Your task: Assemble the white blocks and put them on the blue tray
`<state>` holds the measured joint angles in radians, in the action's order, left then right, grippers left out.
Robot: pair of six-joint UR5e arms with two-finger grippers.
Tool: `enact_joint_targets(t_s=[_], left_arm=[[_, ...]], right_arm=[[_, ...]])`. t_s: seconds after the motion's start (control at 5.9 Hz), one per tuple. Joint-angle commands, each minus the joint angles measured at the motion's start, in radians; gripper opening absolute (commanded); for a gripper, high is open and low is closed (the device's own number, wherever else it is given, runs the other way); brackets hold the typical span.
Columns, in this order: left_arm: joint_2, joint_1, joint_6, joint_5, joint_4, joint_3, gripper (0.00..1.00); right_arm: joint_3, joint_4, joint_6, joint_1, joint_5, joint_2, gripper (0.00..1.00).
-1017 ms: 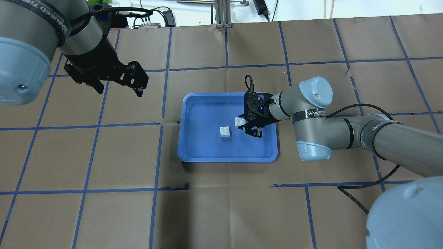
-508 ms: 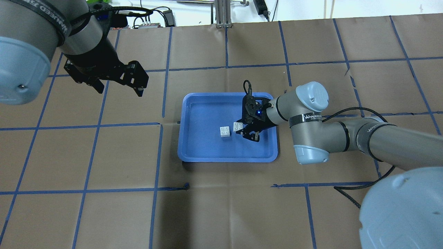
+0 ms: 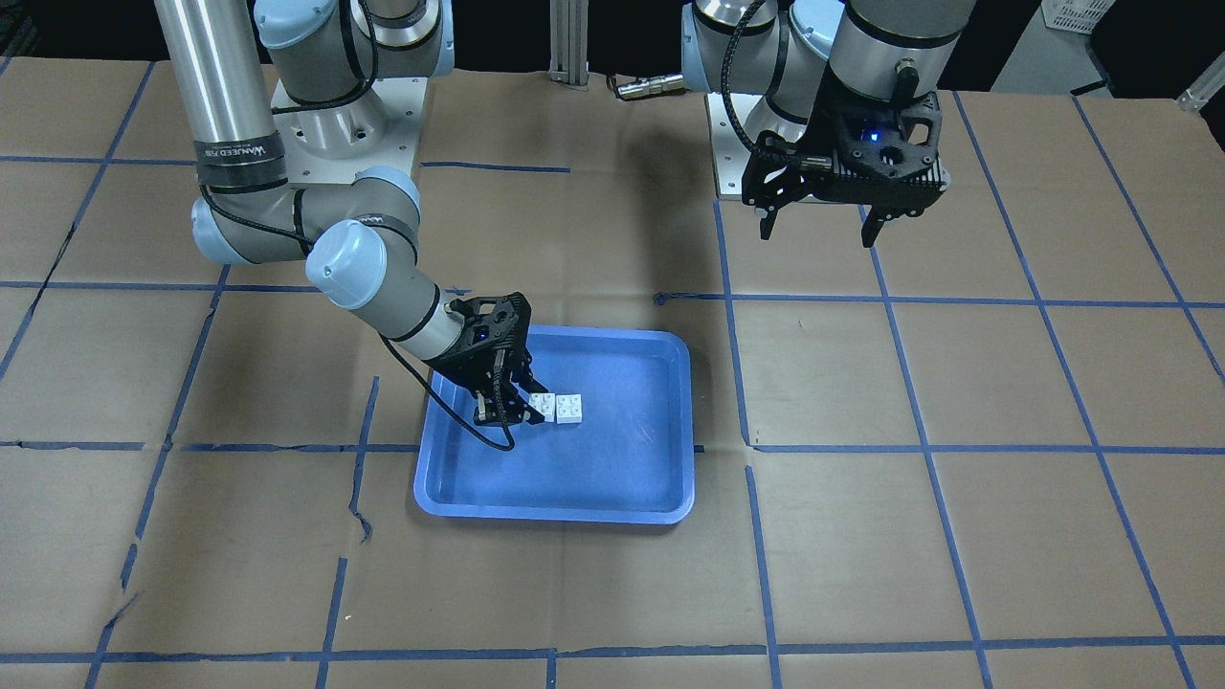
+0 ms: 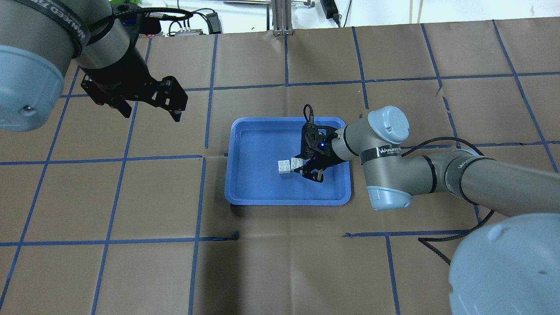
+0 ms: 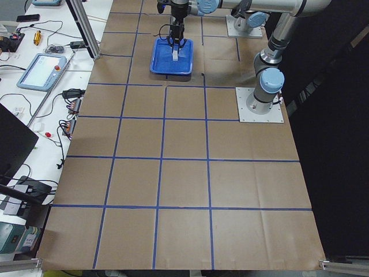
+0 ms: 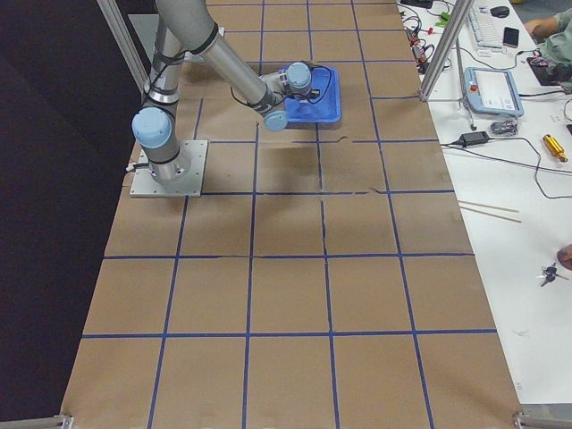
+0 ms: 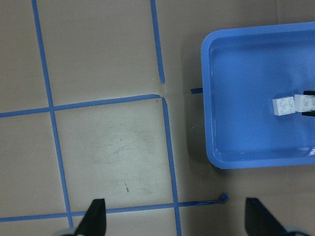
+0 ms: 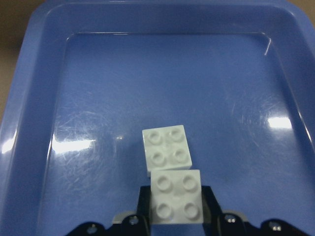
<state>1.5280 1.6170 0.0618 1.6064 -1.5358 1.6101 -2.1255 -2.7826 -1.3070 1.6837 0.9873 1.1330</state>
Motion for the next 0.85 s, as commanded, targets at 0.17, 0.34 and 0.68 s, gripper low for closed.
enact_joint_targets(t_s=[0.17,0.34,0.68], left_arm=[[0.001,-0.003,-0.005,-0.028,0.0,-0.004,0.99],[0.001,-0.002,-0.003,-0.026,0.0,-0.004,0.99],[-0.002,-0.003,0.003,-0.023,0.0,-0.003,0.99]], right_arm=[[0.001,0.0,0.058,0.001,0.004,-0.001,0.24],[0.001,0.001,0.066,0.002,0.004,-0.001,0.24],[0.002,-0.041,0.043,0.002,0.002,-0.022,0.24]])
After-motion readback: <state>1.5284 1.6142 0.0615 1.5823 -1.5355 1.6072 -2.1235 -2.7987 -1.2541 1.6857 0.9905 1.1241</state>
